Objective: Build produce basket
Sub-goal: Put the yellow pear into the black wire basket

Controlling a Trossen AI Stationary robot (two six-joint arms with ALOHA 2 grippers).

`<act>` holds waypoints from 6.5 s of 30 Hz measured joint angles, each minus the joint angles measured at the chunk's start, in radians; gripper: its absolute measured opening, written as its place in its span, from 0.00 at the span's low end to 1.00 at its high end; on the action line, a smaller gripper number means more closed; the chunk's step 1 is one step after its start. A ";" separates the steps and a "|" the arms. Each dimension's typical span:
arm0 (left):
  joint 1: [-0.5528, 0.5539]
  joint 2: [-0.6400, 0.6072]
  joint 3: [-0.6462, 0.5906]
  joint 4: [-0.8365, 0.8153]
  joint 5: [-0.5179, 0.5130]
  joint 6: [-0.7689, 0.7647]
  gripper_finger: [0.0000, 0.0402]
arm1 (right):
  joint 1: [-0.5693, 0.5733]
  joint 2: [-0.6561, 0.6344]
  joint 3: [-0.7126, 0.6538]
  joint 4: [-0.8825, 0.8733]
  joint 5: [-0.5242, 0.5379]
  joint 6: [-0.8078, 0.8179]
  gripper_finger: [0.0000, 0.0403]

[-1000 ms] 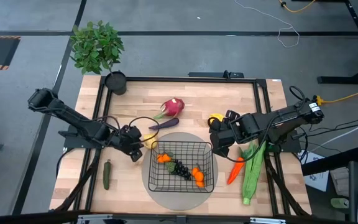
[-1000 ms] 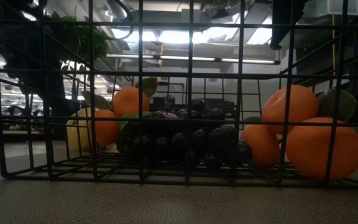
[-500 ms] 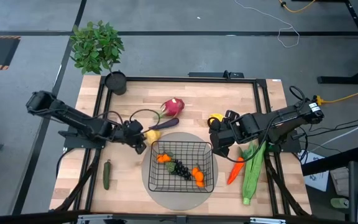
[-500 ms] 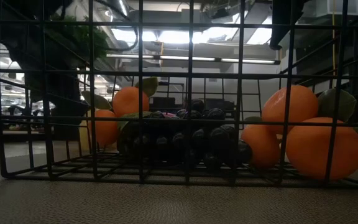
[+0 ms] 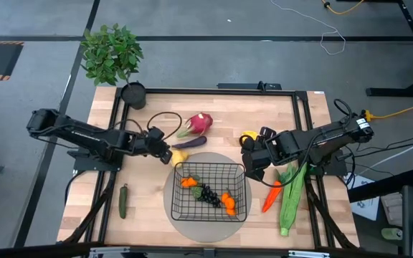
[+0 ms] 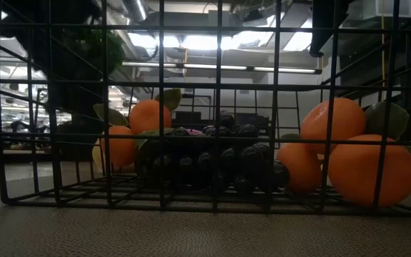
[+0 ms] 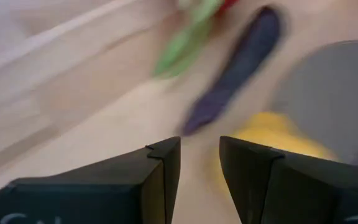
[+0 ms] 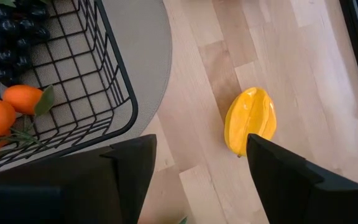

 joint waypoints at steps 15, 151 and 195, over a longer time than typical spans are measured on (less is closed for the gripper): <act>0.113 0.057 0.121 0.025 0.282 0.063 0.25 | 0.000 0.000 0.000 0.003 -0.002 0.000 0.59; -0.879 0.472 0.472 -0.615 0.326 -1.030 0.52 | 0.000 0.000 0.000 0.037 0.087 -0.025 0.59; -0.791 0.663 0.471 -0.815 0.302 -0.962 0.21 | 0.000 0.000 0.000 0.051 0.086 -0.028 0.59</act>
